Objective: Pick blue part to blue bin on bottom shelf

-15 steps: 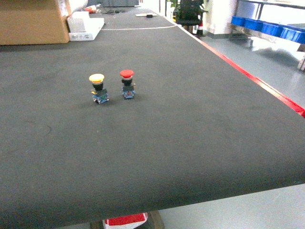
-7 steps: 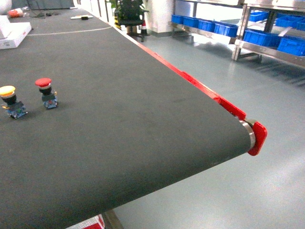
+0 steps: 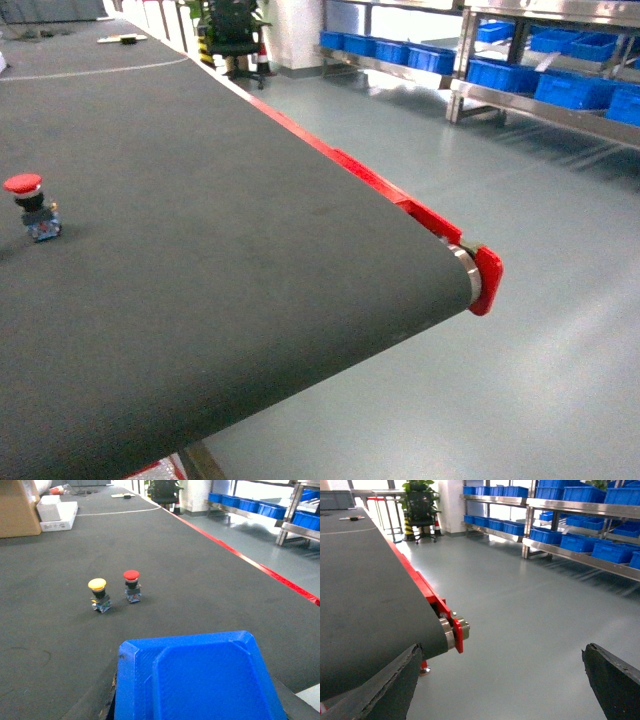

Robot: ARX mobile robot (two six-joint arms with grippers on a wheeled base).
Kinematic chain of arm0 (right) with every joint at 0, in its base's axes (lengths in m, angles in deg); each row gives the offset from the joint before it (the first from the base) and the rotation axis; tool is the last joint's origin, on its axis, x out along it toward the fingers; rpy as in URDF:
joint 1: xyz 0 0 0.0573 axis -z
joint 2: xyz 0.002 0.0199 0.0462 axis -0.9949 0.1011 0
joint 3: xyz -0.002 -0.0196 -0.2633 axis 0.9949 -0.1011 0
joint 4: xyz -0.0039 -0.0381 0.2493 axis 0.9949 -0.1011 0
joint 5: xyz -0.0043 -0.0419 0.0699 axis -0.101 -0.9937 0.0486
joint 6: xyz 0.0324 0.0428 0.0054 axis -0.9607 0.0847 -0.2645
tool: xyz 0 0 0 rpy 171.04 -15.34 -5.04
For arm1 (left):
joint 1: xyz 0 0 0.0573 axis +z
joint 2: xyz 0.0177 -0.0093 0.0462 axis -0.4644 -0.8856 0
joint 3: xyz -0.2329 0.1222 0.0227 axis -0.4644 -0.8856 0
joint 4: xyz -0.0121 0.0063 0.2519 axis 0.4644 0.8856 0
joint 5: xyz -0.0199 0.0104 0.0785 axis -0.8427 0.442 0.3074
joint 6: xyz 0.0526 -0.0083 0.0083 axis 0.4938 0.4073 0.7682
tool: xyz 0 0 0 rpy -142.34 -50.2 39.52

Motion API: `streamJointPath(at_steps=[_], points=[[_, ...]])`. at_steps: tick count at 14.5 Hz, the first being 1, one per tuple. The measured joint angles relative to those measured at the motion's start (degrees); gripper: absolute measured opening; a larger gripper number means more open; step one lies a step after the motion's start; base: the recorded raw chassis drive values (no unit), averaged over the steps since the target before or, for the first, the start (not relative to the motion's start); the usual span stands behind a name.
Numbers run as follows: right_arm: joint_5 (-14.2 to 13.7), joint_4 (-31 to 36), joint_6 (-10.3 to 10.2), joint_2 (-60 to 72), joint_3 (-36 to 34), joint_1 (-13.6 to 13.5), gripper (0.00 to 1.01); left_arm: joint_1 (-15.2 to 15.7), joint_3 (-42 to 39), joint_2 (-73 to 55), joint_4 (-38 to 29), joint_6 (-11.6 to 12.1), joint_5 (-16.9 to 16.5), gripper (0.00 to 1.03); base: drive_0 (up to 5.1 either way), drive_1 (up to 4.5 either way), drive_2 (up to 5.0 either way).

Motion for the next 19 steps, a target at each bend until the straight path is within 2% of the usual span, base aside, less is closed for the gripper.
streamJointPath(at_steps=[19], points=[[0.00,0.02,-0.02,0.00,0.00,0.00,0.98,0.00,0.00,0.00,0.00,0.00,0.00,0.44,-1.6,-1.57,-1.6]])
